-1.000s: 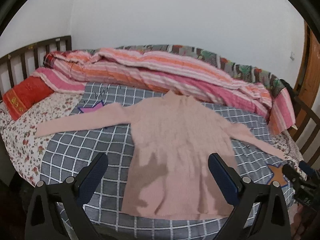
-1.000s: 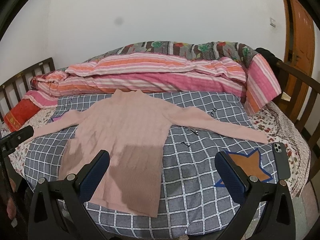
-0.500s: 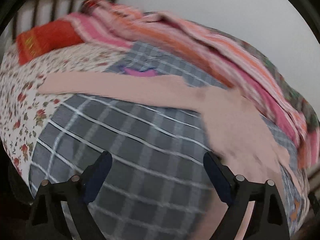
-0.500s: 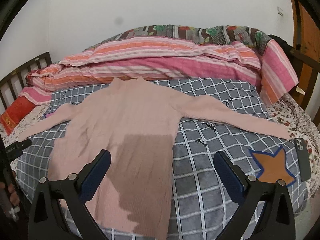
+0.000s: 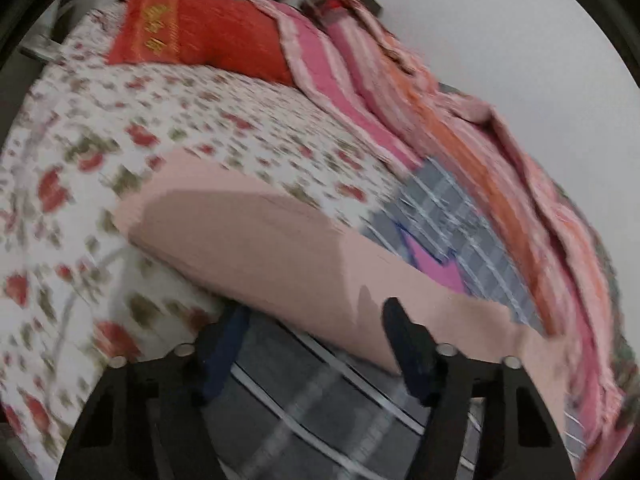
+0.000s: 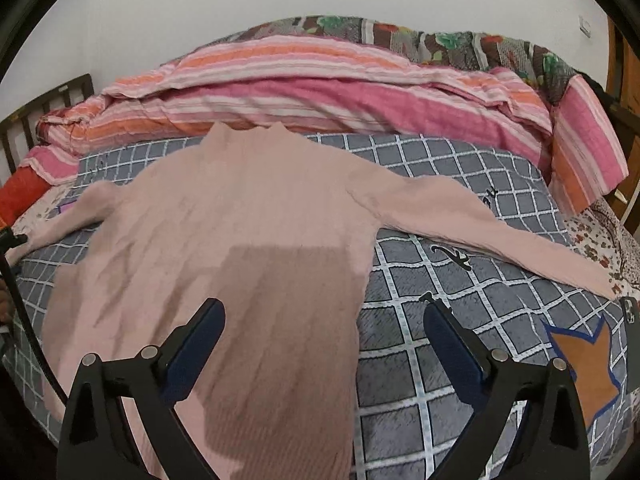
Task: Fold small clothes
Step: 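Grasp the sweater sleeve cuff nearest the left gripper with the left gripper, then fold the held sleeve across the sweater body and open the left gripper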
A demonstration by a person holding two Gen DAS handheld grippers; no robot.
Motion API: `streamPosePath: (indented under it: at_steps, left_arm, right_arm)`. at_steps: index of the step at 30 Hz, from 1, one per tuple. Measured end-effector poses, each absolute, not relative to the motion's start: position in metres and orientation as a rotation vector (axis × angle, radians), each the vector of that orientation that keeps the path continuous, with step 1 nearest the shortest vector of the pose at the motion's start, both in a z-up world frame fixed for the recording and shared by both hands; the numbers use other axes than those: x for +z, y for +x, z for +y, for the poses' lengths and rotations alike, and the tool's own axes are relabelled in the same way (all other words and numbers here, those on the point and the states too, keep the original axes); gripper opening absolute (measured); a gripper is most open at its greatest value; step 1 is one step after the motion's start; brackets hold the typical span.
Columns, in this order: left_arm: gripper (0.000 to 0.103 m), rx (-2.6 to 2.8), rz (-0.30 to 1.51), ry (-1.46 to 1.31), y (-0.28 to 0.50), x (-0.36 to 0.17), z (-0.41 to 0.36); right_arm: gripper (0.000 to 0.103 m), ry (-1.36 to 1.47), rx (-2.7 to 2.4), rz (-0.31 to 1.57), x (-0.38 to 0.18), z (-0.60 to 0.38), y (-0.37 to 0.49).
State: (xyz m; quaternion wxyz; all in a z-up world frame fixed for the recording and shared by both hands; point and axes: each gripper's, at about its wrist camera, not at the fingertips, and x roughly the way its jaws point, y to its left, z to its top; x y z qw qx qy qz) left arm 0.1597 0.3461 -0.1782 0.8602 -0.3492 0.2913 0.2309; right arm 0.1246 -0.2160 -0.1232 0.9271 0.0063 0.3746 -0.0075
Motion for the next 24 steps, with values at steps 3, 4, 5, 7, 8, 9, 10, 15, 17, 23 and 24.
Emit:
streamPosePath:
  at_steps: [3,4,5,7,8,9,10,15,17,23,24]
  left_arm:
    - [0.029,0.565,0.641,-0.628,0.172,-0.172,0.352]
    - [0.016,0.583,0.647,-0.569,0.176,-0.167,0.351]
    - [0.007,0.57,0.658,-0.544,0.18,-0.161,0.35]
    - [0.007,0.557,0.643,-0.529,0.185,-0.148,0.346]
    - [0.007,0.545,0.621,-0.516,0.187,-0.138,0.342]
    - [0.007,0.525,0.604,-0.5,0.191,-0.127,0.335]
    - [0.007,0.507,0.592,-0.487,0.192,-0.119,0.327]
    - [0.007,0.331,0.505,-0.369,0.223,-0.058,0.25]
    - [0.007,0.28,0.494,-0.31,0.237,-0.042,0.215]
    - [0.007,0.085,0.514,-0.144,0.285,-0.022,0.076]
    - [0.007,0.047,0.52,-0.124,0.29,-0.024,0.05]
  right_arm:
    - [0.098,0.032,-0.006,0.774,-0.123,-0.22,0.133]
    - [0.098,0.027,-0.006,0.773,-0.122,-0.22,0.136]
    - [0.098,0.02,-0.007,0.768,-0.12,-0.221,0.138]
    - [0.098,0.011,-0.008,0.748,-0.115,-0.223,0.143]
    - [0.098,0.01,-0.003,0.74,-0.113,-0.225,0.145]
    - [0.098,0.01,0.003,0.728,-0.111,-0.228,0.148]
    - [0.098,0.012,0.006,0.721,-0.109,-0.232,0.15]
    - [0.098,0.037,0.033,0.689,-0.103,-0.254,0.171]
    - [0.098,0.054,0.039,0.672,-0.101,-0.263,0.179]
    - [0.098,0.077,0.038,0.631,-0.108,-0.29,0.192]
    - [0.098,0.086,0.034,0.63,-0.113,-0.296,0.191]
